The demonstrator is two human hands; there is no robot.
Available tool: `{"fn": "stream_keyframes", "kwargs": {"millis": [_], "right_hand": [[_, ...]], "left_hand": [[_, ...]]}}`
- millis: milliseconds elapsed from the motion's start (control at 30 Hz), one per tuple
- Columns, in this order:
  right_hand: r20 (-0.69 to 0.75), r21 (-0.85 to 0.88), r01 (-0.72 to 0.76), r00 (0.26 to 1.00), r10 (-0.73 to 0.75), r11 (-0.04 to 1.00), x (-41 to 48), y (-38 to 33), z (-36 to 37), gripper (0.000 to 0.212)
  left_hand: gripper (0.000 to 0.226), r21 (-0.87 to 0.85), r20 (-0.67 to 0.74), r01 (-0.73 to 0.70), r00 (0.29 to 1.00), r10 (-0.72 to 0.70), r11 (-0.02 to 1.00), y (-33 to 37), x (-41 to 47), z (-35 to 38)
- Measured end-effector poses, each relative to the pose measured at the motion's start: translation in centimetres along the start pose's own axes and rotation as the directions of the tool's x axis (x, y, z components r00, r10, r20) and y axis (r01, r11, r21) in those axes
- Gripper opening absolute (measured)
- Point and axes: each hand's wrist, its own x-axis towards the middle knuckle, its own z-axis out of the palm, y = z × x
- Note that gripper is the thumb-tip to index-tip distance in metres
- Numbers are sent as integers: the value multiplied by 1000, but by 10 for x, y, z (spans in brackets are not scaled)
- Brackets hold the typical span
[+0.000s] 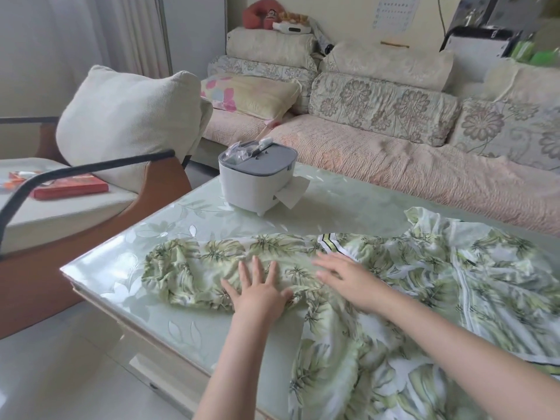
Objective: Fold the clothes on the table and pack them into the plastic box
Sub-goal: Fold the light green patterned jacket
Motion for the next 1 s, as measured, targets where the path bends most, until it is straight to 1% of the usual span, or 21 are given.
{"fn": "stream_keyframes", "kwargs": {"millis": [100,167,200,233,300,367,433,467,533,567,600,667,700,767,800,933,967,1000], "right_hand": [[70,-135,-66,995,76,989,25,6,0,62],[131,-256,-103,981,140,961,34,16,6,64],[150,-278,-106,977,152,955,37,20,10,64],[147,-263,-101,979,143,959,38,22,13,64],[76,-188,-99,990,115,977,38,26,15,62],[-29,-151,-110,994,107,982,39,32,11,61],[-147,-100,-145,981,130,984,40,44,3,57],[-233,-25,-165,960,155,986,41,48,-5,52],[-400,164,-200,882,250,966,45,58,-24,39],[-429,214,-233,850,305,949,50,65,-35,33],[-411,213,-289,840,354,933,56,74,-45,30],[-287,113,-416,856,430,903,71,92,-62,28],[-215,60,-454,864,456,889,76,98,-66,30],[-119,-14,-465,880,461,885,84,105,-70,37],[-113,-42,-451,889,444,892,87,107,-70,38],[-225,-20,-376,905,362,926,95,113,-64,15],[-284,3,-363,893,349,932,98,113,-62,12],[-363,52,-351,866,345,935,101,113,-62,8]], "left_hand": [[67,-6,46,5,999,-4,1000,-1,1,-7],[69,9,45,38,998,-38,999,-3,0,-9],[70,14,27,63,998,-63,998,-3,1,-9],[71,14,5,83,996,-84,996,-2,1,-9],[72,7,-53,73,996,-72,997,7,0,-9],[67,-5,-124,-34,992,33,999,24,-3,-10],[61,-36,-139,-164,978,158,986,46,-8,-8],[60,-39,-116,-205,973,199,978,56,-12,-5],[61,-4,-53,-249,967,249,968,71,-18,3],[63,15,-33,-267,963,267,964,77,-20,8],[64,35,-23,-285,958,286,958,83,-23,11],[66,90,-26,-336,940,339,938,94,-28,14],[67,113,-22,-361,930,366,926,100,-29,15],[68,112,5,-402,915,404,909,111,-29,19],[68,101,25,-411,911,411,906,115,-28,21],[72,89,106,-375,925,366,923,126,-23,30],[73,95,113,-365,928,354,926,128,-22,32],[74,93,115,-354,932,343,930,129,-22,34]]}}
